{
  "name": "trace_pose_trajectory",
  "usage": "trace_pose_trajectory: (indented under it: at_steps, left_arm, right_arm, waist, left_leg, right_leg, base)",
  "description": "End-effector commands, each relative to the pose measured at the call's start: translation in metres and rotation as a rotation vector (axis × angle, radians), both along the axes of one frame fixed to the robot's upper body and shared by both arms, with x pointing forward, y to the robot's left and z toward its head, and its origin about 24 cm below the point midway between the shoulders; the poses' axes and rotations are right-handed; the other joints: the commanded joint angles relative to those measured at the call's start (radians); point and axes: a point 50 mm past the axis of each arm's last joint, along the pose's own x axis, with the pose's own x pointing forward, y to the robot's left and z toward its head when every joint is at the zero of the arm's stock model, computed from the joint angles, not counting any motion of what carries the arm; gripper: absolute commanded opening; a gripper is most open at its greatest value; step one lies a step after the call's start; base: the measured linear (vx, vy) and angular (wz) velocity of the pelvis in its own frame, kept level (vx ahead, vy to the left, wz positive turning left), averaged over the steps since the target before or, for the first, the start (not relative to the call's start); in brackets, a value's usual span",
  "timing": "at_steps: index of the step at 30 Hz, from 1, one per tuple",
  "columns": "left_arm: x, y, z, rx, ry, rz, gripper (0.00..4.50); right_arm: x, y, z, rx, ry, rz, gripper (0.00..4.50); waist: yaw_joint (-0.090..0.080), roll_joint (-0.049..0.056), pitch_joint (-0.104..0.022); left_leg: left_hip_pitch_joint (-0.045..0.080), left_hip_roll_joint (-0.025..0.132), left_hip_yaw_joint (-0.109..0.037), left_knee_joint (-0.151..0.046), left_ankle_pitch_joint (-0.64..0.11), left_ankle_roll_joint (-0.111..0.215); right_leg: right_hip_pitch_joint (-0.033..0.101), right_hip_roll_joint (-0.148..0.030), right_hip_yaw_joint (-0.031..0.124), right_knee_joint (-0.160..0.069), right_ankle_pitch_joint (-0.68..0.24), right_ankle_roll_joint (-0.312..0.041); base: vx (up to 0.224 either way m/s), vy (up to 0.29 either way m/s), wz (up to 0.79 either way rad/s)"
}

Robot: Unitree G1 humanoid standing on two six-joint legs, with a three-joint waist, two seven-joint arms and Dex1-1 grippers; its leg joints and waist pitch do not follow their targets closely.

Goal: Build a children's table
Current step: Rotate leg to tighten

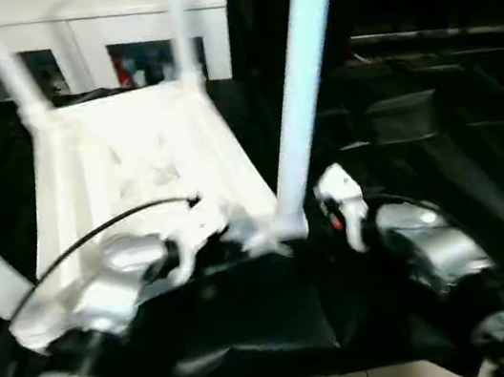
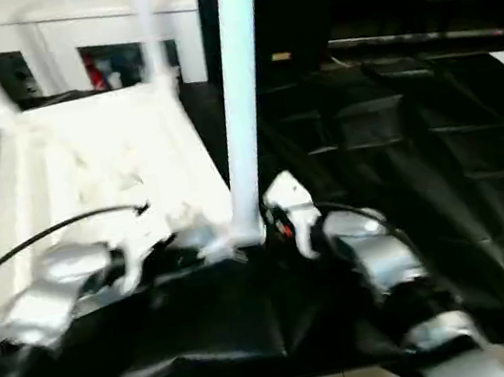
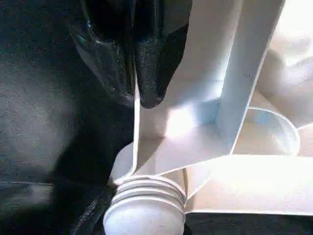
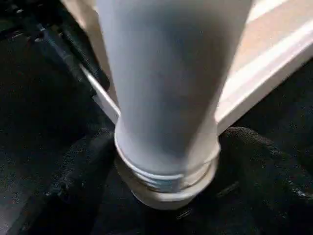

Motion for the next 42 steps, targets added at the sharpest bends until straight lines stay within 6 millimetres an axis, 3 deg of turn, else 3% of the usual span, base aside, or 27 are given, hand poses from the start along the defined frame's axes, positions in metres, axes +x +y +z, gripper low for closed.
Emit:
trace_pose_trajectory:
  at_steps: [1,7,20,23,28,31,32,33,34,38,39,42]
  left_arm:
    - [-0.004,-0.008,0.002,-0.054,0.012,-0.043,0.00]
    - [-0.005,-0.008,0.002,-0.054,0.021,-0.046,0.00]
    - [-0.006,-0.008,0.000,-0.051,0.025,-0.037,0.00]
    - [0.000,-0.012,-0.003,-0.049,0.003,0.013,0.00]
    - [0.016,-0.034,-0.008,-0.058,-0.034,0.164,0.00]
    - [0.024,-0.054,-0.012,-0.044,-0.046,0.228,0.00]
    - [0.026,-0.059,-0.013,-0.038,-0.053,0.247,0.00]
    - [0.029,-0.066,-0.013,-0.036,-0.064,0.272,0.00]
    - [0.030,-0.078,-0.014,-0.029,-0.073,0.281,0.00]
    - [0.030,-0.088,-0.014,-0.023,-0.084,0.259,0.00]
    - [0.029,-0.087,-0.013,-0.030,-0.085,0.250,0.00]
    - [0.030,-0.078,-0.012,-0.034,-0.089,0.250,0.00]
  right_arm:
    - [-0.002,0.001,0.004,0.009,0.001,0.026,3.90]
    - [-0.002,0.009,0.003,0.035,0.023,0.041,3.90]
    - [-0.004,0.008,-0.002,0.039,0.040,0.030,2.80]
    - [0.000,0.008,-0.008,0.035,0.028,-0.072,2.76]
    - [0.007,0.016,-0.024,0.023,0.034,-0.344,2.72]
    - [0.010,0.027,-0.031,0.032,0.066,-0.509,2.72]
    - [0.011,0.030,-0.032,0.031,0.070,-0.551,2.72]
    - [0.012,0.035,-0.033,0.030,0.076,-0.588,2.72]
    - [0.014,0.044,-0.033,0.020,0.062,-0.626,2.72]
    - [0.015,0.054,-0.031,0.018,0.031,-0.612,2.72]
    - [0.016,0.055,-0.027,0.061,0.035,-0.597,3.27]
    - [0.018,0.051,-0.022,0.101,0.025,-0.584,3.47]
  waist:
    - [0.001,0.004,-0.052]
    - [0.002,0.001,-0.053]
    - [0.003,0.000,-0.052]
    - [0.001,-0.004,-0.051]
    - [-0.002,-0.003,-0.046]
    - [-0.002,-0.008,-0.043]
    - [-0.002,-0.008,-0.042]
    - [-0.002,-0.003,-0.042]
    - [-0.001,-0.003,-0.043]
    - [-0.001,0.004,-0.046]
    - [-0.002,0.000,-0.048]
    - [0.001,-0.002,-0.048]
  left_leg:
    - [0.000,0.030,-0.003,-0.059,-0.146,0.055]
    - [0.000,0.030,-0.003,-0.058,-0.134,0.048]
    - [0.001,0.029,-0.002,-0.057,-0.128,0.046]
    - [0.001,0.029,-0.002,-0.057,-0.134,0.044]
    - [0.005,0.026,-0.005,-0.062,-0.187,0.003]
    - [0.009,0.024,-0.004,-0.061,-0.215,0.004]
    - [0.007,0.022,-0.005,-0.063,-0.215,0.004]
    - [0.013,0.022,-0.006,-0.064,-0.228,-0.002]
    - [0.012,0.023,-0.008,-0.065,-0.228,0.000]
    - [0.012,0.025,-0.010,-0.066,-0.237,0.003]
    - [0.009,0.025,-0.008,-0.066,-0.228,0.008]
    - [0.005,0.024,-0.006,-0.066,-0.209,0.022]
  right_leg:
    - [0.060,-0.070,0.059,-0.066,-0.144,-0.189]
    - [0.059,-0.072,0.060,-0.064,-0.144,-0.184]
    - [0.060,-0.072,0.060,-0.064,-0.141,-0.182]
    - [0.059,-0.072,0.060,-0.066,-0.155,-0.179]
    - [0.054,-0.075,0.059,-0.083,-0.322,-0.126]
    - [0.046,-0.077,0.060,-0.096,-0.398,-0.093]
    - [0.048,-0.077,0.059,-0.098,-0.416,-0.085]
    - [0.043,-0.077,0.059,-0.104,-0.446,-0.068]
    - [0.045,-0.077,0.058,-0.102,-0.435,-0.066]
    - [0.046,-0.078,0.057,-0.100,-0.406,-0.070]
    - [0.048,-0.076,0.059,-0.096,-0.369,-0.077]
    - [0.052,-0.076,0.059,-0.091,-0.318,-0.096]
  base:
    - [0.000,0.000,0.00]
    - [0.000,0.000,0.00]
    - [0.000,0.000,0.00]
    - [0.000,0.000,0.00]
    - [0.000,0.000,0.00]
    - [0.000,0.000,0.00]
    - [0.000,0.000,0.00]
    - [0.000,0.000,0.00]
    - [0.000,0.000,0.00]
    - [0.000,0.000,0.00]
    - [0.000,0.000,0.00]
    - [0.000,0.000,0.00]
